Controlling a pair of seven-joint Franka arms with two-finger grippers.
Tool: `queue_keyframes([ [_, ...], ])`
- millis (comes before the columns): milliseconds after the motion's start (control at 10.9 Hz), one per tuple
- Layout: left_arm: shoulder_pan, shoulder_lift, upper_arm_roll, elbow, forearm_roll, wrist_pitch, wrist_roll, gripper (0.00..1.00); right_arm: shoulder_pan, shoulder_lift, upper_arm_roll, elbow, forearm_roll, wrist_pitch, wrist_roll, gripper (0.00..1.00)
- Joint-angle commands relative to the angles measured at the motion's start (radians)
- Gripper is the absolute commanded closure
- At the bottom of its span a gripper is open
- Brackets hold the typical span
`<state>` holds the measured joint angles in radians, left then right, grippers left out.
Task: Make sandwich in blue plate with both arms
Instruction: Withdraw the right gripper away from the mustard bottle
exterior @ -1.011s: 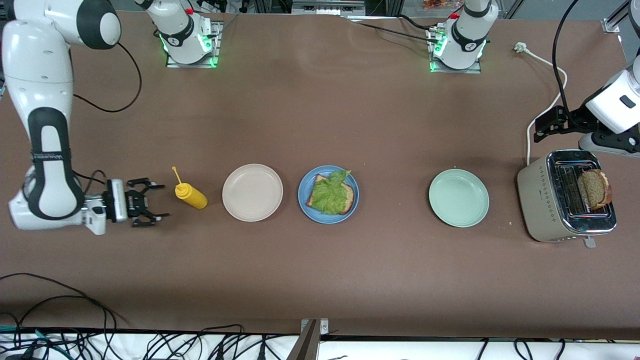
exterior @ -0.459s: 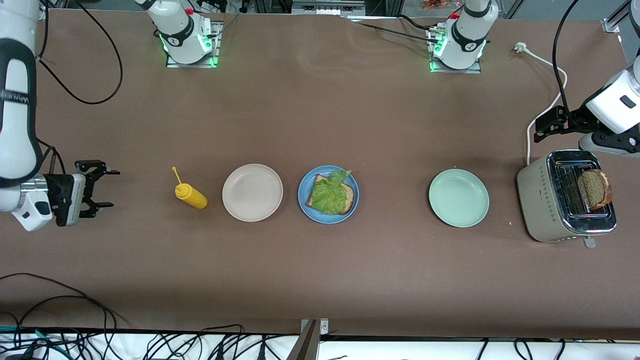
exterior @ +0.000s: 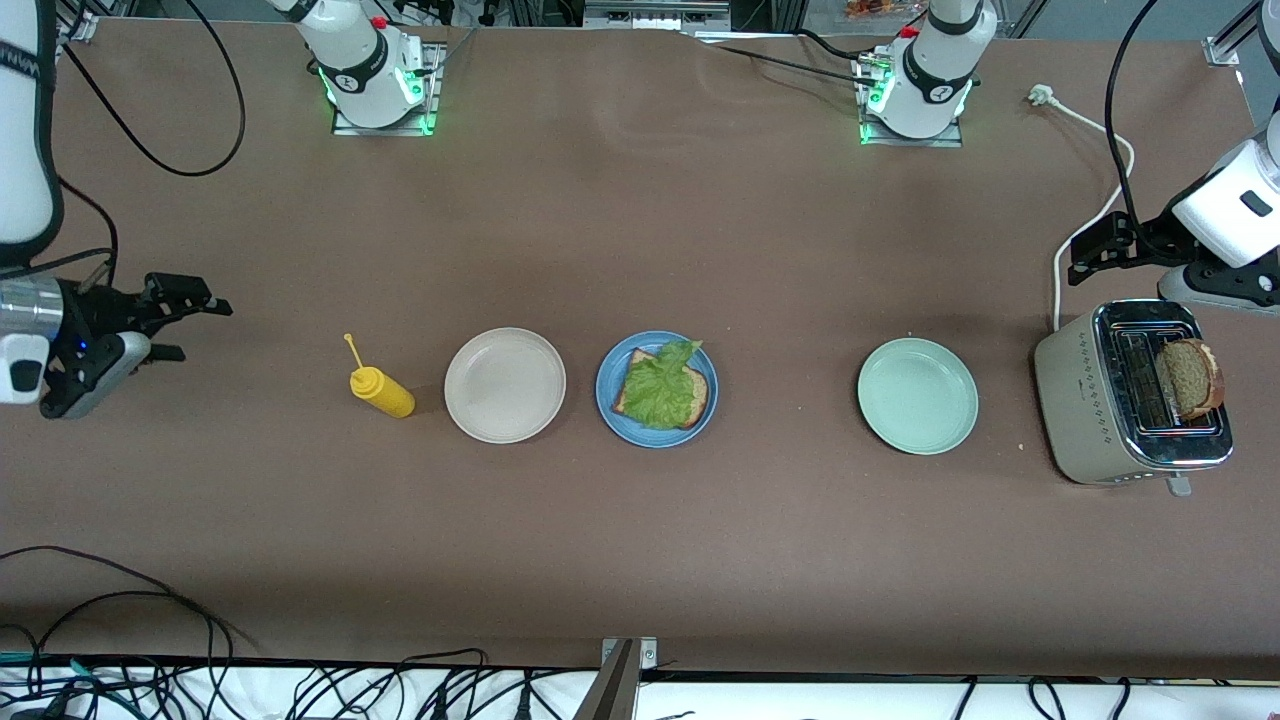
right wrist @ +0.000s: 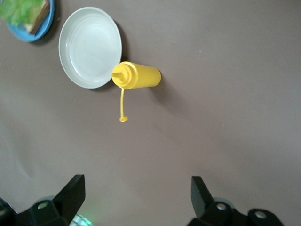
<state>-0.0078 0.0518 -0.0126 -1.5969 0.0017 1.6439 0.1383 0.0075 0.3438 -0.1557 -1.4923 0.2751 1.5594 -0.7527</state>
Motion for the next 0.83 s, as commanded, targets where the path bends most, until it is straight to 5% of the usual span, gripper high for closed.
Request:
queue_keyframes([
  [0, -0.001, 0.008, -0.001, 0.021, 0.021, -0.009, 0.0, 0.0, 0.023, -0.198, 0.092, -0.112, -0.167, 0.01, 0.347, 0.0],
  [276, 0.0, 0.008, -0.001, 0.021, 0.023, -0.009, -0.002, 0.0, 0.025, -0.291, 0.114, -0.204, -0.253, 0.089, 0.369, 0.0],
  [735, -0.001, 0.008, -0.001, 0.021, 0.021, -0.009, -0.002, 0.0, 0.017, -0.324, 0.116, -0.244, -0.234, 0.174, 0.339, 0.0],
])
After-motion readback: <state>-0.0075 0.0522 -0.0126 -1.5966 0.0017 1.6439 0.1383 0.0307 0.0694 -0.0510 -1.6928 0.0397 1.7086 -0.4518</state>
